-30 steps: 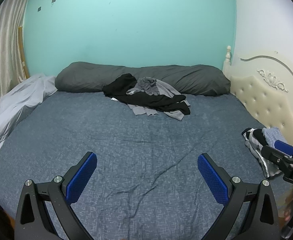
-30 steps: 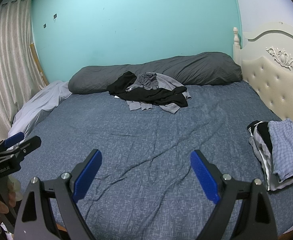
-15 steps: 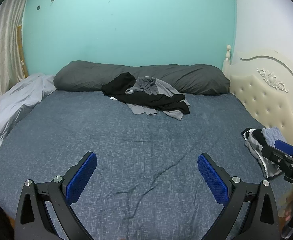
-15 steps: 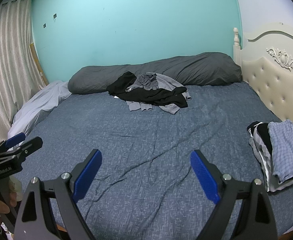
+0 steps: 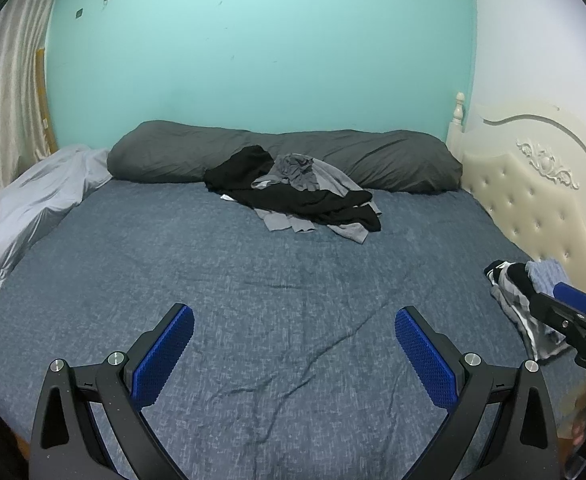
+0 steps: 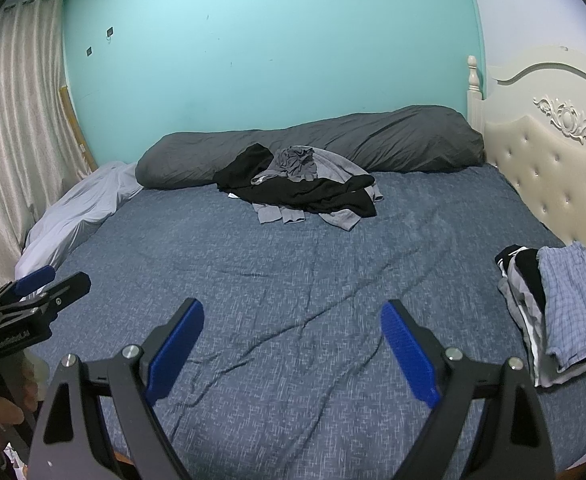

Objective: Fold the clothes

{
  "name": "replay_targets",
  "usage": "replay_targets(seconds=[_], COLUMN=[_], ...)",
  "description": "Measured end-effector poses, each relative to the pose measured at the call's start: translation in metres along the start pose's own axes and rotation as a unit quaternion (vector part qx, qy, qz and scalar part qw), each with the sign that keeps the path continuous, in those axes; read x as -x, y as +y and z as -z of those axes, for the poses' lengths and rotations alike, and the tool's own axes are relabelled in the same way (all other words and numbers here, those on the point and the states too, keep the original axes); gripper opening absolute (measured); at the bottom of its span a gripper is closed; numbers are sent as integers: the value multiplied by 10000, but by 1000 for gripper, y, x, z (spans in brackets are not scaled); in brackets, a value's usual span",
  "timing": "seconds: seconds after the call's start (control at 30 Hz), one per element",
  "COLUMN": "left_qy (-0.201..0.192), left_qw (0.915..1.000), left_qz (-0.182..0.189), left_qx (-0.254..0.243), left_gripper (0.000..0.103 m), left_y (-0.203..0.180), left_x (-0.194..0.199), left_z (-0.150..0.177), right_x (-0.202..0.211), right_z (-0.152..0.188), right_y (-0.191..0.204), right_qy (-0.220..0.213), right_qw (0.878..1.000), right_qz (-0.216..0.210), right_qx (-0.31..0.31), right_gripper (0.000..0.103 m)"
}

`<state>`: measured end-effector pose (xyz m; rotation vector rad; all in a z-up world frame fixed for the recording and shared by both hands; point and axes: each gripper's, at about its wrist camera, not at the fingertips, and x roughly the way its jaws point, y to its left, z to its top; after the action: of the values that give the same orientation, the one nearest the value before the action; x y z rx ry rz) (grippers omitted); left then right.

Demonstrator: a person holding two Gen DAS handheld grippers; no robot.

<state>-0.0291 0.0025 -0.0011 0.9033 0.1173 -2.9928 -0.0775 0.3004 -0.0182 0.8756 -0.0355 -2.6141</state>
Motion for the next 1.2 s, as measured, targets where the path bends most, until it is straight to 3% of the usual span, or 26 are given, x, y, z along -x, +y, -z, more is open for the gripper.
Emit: replay_targets(seconds=[1.2], left_qy=[219], left_qw=[9997], left_qz=[-91], left_qx=[-61], left_gripper=[103], left_y=[2], left_x=[-90], left_z=[-19], right_x=[-73], right_z=[-22], right_y=[-27], right_qy=[313], right_qw=[9993], right_qz=[128], right_qx=[-151], right_gripper=[91])
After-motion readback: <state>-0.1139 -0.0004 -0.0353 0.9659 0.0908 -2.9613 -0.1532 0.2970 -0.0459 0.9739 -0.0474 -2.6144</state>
